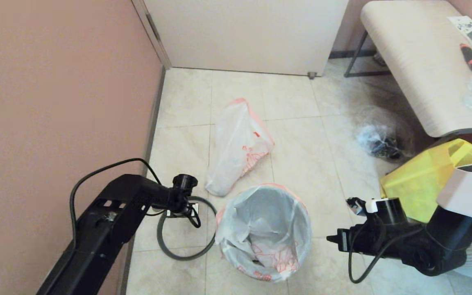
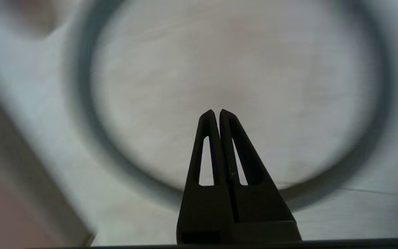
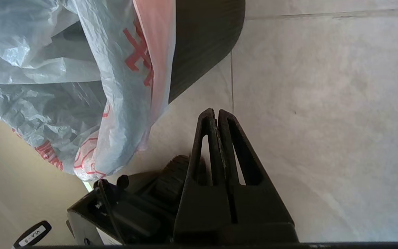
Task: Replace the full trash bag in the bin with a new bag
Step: Place the trash can ring on the trash can
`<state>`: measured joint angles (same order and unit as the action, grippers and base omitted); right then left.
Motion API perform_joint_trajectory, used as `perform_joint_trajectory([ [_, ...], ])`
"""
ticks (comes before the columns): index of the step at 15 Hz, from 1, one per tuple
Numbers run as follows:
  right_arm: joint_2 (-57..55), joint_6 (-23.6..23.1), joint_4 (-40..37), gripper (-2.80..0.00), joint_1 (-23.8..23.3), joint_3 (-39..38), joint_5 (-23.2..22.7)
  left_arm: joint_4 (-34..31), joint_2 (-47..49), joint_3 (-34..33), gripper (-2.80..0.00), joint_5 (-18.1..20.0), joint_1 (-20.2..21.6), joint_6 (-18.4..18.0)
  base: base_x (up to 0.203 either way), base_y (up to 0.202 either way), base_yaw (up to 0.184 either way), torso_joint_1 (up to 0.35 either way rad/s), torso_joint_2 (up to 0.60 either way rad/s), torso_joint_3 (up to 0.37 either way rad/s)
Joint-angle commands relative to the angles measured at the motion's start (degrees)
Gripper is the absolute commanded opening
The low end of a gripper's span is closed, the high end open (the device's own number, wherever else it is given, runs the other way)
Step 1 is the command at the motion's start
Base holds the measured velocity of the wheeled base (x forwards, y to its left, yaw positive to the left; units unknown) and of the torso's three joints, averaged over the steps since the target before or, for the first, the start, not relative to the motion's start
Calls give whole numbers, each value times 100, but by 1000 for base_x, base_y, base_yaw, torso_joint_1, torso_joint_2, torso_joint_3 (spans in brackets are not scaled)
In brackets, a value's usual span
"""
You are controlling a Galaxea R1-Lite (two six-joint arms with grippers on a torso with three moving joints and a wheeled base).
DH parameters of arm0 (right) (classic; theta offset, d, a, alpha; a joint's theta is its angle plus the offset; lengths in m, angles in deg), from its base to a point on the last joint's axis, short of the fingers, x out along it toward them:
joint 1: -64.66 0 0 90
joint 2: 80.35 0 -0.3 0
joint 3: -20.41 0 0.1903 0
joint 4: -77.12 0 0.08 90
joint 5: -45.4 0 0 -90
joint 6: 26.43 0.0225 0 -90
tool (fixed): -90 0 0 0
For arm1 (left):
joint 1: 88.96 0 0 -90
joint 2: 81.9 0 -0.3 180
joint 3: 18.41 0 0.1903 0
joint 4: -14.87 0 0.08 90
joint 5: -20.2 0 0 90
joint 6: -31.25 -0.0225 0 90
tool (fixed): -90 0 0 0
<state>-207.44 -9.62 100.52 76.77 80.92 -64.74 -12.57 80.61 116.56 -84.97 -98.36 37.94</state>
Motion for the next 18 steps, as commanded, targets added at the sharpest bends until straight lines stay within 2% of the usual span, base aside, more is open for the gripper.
perform_joint_trajectory([
  [1,-18,-67,25,-280,10,-5,-13,48,-61,2,-280,101,-189,-63,0,0,0,0,0,0],
  [3,-27,-108,25,-280,10,-5,-8,-446,-141,2,-280,248,-545,-76,0,0,0,0,0,0],
  [5,-35,-108,25,-280,10,-5,-8,-674,-141,2,-280,297,-669,-108,0,0,0,0,0,0],
  [11,-37,-117,25,-280,12,12,-16,-358,96,2,-280,330,-721,-411,0,0,0,0,0,0],
  [14,-44,-117,25,-280,19,12,-16,-279,237,2,-280,362,-738,-712,0,0,0,0,0,0],
  [15,-44,-117,25,-280,19,12,-16,-279,272,2,0,357,-730,-801,0,0,0,0,0,0],
  [18,-44,-117,25,-280,19,20,-16,-215,246,2,0,510,-750,-821,0,0,0,0,0,0],
])
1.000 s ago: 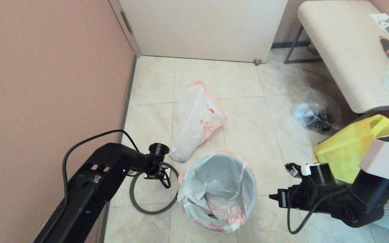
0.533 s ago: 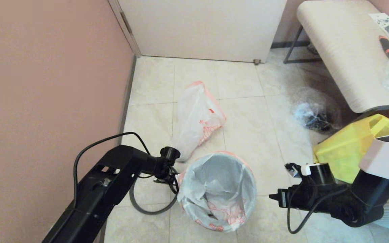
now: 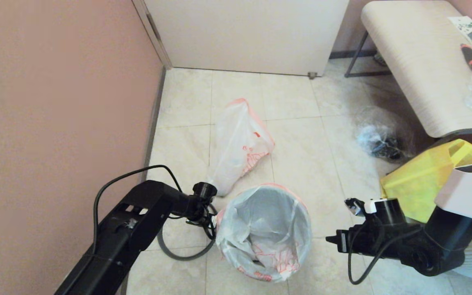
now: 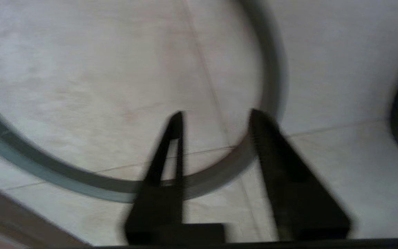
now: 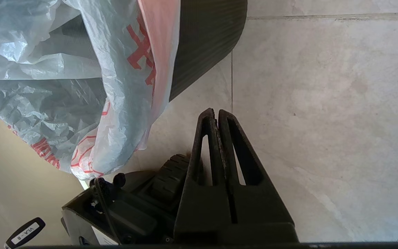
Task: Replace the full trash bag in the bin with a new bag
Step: Place the trash can ring on the trash can
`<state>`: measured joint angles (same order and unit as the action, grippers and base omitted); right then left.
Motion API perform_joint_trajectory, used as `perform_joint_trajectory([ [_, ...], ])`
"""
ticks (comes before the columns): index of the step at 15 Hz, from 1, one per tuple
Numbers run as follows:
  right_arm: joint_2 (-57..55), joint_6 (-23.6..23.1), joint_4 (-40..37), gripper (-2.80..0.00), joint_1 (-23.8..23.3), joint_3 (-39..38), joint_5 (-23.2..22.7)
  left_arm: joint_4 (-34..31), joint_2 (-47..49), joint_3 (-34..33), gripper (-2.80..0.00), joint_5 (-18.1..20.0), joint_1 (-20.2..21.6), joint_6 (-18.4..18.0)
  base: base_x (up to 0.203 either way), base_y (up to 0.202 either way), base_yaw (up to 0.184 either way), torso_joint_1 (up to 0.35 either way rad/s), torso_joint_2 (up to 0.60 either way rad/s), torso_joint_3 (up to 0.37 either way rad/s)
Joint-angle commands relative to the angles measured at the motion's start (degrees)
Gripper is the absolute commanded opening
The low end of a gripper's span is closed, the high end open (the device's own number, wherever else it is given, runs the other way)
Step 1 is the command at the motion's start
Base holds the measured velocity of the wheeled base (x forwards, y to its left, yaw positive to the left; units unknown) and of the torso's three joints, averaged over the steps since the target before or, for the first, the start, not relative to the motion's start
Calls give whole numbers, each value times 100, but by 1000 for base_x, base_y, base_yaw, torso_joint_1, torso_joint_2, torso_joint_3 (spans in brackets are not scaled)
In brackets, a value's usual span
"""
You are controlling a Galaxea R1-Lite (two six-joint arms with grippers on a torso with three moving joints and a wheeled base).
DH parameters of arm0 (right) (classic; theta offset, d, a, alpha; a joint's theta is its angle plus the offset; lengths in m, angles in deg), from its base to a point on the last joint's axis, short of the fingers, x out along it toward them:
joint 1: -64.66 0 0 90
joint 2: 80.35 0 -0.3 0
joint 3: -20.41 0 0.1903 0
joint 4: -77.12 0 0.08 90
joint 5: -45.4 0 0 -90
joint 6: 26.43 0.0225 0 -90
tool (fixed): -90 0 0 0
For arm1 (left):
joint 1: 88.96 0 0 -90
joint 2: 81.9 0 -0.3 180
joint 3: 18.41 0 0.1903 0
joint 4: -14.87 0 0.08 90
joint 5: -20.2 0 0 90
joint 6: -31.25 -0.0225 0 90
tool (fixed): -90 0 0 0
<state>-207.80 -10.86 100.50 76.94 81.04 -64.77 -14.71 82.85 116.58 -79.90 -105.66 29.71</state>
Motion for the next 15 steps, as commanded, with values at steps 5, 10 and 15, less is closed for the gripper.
perform_joint_trajectory([
  [5,-14,8,27,-280,2,9,-13,15,176,-1,0,-1,-89,-27,0,0,0,0,0,0],
  [10,-37,6,27,-280,10,26,-13,306,494,-1,0,-243,-97,-373,0,0,0,0,0,0],
  [15,-52,-54,35,-280,10,35,-13,357,688,-1,0,-440,-97,-616,0,0,0,0,0,0],
])
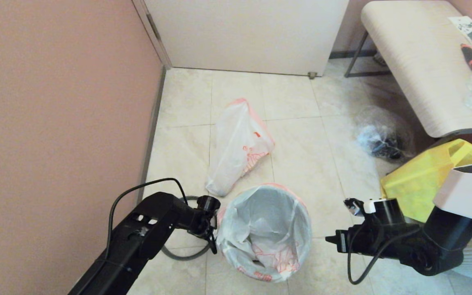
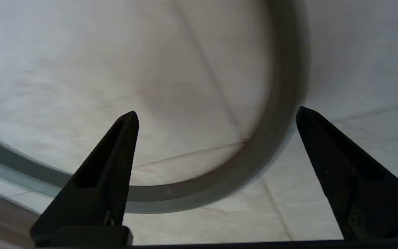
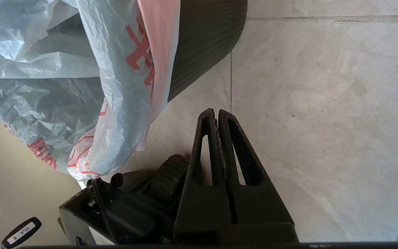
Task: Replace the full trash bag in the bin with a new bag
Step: Place the trash can ring on the trash can
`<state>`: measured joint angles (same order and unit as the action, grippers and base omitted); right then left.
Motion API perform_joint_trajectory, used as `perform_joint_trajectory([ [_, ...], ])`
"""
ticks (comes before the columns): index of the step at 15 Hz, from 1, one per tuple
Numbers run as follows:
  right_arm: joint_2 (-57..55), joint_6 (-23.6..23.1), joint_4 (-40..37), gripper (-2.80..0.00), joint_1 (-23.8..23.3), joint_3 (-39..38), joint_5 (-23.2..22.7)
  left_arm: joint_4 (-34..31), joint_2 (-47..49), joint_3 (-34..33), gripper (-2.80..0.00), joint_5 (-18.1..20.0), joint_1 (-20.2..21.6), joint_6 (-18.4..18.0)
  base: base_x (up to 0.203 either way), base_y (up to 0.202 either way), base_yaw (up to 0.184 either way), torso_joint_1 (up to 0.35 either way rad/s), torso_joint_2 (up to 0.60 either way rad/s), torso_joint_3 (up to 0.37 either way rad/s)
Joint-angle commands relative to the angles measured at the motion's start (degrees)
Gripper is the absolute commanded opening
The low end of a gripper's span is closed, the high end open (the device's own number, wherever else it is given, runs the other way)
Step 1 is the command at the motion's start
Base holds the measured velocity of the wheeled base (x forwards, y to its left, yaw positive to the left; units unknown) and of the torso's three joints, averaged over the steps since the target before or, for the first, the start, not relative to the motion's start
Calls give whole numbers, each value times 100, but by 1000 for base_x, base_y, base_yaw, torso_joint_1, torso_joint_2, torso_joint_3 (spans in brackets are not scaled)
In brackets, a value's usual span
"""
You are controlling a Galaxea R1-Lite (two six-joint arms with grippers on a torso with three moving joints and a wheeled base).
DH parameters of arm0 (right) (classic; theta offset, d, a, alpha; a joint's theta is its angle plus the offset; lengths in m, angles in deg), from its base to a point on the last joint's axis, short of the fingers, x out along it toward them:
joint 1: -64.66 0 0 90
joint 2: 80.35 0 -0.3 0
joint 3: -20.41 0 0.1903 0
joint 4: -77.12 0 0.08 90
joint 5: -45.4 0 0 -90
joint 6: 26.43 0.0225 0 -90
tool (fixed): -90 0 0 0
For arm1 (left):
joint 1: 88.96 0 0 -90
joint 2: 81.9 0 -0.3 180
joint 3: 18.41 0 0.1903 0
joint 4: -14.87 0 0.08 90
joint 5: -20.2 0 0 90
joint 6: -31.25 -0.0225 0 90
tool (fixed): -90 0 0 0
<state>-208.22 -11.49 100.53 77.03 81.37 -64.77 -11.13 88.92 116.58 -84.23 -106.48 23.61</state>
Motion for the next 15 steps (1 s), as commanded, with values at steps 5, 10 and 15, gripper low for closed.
perform_joint_trajectory([
  [5,-10,10,26,-280,-2,2,-13,-18,111,-1,-280,-7,-15,-27,0,0,0,0,0,0],
  [10,-10,10,25,-280,2,20,-13,-44,110,-1,-280,-7,-6,-22,0,0,0,0,0,0],
  [15,-19,10,32,-280,1,28,-21,-67,-162,-43,-280,-26,22,108,0,0,0,0,0,0],
])
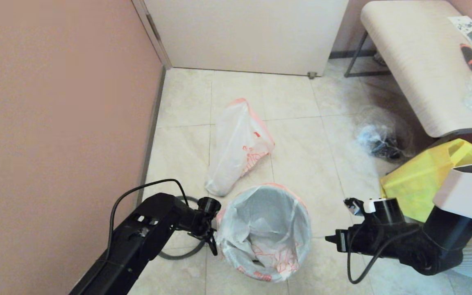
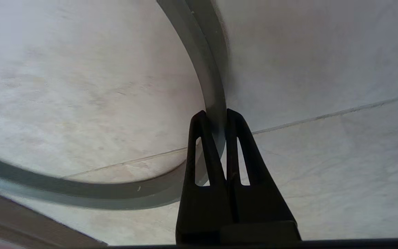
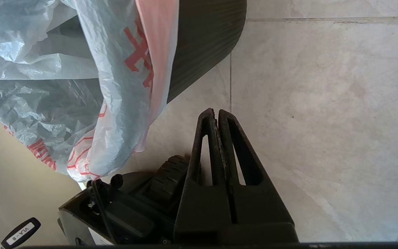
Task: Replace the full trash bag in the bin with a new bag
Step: Place the trash can ring on the trash can
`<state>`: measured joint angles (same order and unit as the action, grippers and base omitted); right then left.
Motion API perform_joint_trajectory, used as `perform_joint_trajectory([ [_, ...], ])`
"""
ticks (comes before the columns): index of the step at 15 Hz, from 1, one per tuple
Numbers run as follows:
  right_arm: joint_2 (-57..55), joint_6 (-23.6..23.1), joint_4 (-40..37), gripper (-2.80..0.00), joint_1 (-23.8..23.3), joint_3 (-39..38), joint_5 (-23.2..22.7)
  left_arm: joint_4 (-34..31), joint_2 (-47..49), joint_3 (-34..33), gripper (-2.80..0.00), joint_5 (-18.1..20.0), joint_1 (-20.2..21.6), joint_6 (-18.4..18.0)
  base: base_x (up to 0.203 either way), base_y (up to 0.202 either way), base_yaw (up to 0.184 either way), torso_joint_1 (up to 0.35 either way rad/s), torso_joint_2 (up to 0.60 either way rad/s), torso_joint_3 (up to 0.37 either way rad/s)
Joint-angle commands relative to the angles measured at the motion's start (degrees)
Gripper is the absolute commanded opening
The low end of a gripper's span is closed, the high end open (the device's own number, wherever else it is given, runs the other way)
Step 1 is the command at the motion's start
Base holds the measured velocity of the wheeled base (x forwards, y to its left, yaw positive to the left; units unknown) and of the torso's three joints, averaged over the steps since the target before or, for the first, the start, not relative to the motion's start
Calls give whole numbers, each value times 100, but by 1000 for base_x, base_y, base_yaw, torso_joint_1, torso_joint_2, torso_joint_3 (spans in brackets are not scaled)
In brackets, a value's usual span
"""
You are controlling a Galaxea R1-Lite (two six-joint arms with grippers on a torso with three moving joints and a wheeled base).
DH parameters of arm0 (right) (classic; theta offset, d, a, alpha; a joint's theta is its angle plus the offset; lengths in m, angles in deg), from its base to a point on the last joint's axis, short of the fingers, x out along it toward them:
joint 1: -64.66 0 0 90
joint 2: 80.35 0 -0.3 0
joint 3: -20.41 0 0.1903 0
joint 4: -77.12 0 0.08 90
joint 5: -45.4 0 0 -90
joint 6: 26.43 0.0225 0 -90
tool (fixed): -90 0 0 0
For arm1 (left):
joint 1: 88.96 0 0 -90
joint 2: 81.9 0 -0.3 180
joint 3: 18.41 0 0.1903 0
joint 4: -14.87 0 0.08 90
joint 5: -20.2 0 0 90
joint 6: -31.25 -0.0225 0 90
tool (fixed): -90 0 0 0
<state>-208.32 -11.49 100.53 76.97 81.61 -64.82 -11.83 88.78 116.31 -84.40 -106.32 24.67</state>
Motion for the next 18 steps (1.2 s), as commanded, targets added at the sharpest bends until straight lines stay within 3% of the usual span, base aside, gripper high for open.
perform_joint_trajectory([
  [1,1,3,30,-280,8,-5,-17,-12,-355,-58,-280,-62,-1,268,0,0,0,0,0,0],
  [4,1,-8,33,-280,8,-13,-13,-618,-1147,-184,-280,-274,-87,1420,0,0,0,0,0,0],
  [6,51,0,237,-280,8,-123,-7,-1052,-1940,-516,-280,-275,-146,1947,0,0,0,0,0,0],
  [8,77,2,877,-280,9,-342,50,-1177,-2845,-1010,-280,-247,-215,2127,0,0,0,0,0,0],
  [10,359,7,1053,-280,16,-513,139,-1356,-3680,-1357,-280,-287,-330,2319,0,0,0,0,0,0],
  [14,2189,18,1048,-280,120,-1691,465,-2610,-5450,-2234,-280,-400,-712,2922,0,0,0,0,0,0],
  [16,3213,21,854,-280,77,-2201,652,-2831,-6035,-2736,-280,-391,-1354,3054,0,0,0,0,0,0],
  [18,3949,47,297,-280,-50,-2333,761,-2895,-6208,-2792,-280,-384,-2172,3191,0,0,0,0,0,0],
])
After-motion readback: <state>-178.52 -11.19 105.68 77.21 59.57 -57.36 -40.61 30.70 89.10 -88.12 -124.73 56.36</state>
